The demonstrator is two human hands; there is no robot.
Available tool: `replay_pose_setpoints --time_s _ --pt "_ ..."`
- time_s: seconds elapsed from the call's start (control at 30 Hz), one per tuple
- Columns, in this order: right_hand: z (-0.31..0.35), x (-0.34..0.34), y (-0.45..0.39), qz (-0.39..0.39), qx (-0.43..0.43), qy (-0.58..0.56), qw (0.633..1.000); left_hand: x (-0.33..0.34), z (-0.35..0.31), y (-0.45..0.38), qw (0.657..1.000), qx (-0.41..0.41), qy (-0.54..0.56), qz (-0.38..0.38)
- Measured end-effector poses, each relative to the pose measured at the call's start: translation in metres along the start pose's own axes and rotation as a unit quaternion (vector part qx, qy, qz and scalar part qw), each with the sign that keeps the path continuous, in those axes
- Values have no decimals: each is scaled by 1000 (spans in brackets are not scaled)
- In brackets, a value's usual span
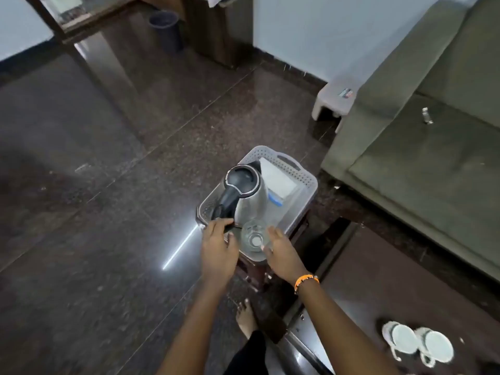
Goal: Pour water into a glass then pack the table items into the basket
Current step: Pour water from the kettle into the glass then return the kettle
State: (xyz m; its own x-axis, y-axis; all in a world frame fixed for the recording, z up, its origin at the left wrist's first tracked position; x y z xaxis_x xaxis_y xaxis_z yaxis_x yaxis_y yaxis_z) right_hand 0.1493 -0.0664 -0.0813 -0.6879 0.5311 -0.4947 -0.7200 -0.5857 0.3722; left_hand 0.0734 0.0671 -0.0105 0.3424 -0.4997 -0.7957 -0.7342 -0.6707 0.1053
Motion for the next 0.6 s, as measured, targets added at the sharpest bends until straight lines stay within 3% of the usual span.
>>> replay_pose_setpoints --time_s 0.13,0.33,0.5,0.6 --pt "-14 12 -35 -11 67 21 997 1 17 -33 998 -55 20 -1" --pt "-25 39 -62 19 89 85 992 33 34 -85 989 -80 -5 121" --pt "-31 43 -65 -28 95 70 993 56 48 -110 970 -111 -64 207" --pt "-36 45 -64 -38 101 48 993 66 54 -111 961 -149 -69 220"
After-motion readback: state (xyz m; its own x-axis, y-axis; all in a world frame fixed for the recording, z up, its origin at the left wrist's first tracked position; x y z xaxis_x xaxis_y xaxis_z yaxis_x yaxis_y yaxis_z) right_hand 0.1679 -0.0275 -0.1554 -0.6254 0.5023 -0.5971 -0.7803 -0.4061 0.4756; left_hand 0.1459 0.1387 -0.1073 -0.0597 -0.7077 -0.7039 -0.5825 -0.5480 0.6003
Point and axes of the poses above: each hand's wrist, its own y-axis away from the middle knuckle, its own x-axis out of the palm, z = x × y, the point moved 10 cm from there along -y, towards the middle knuckle, and after that the axes turned 15 degrees about -y, right-handed, at the moved point
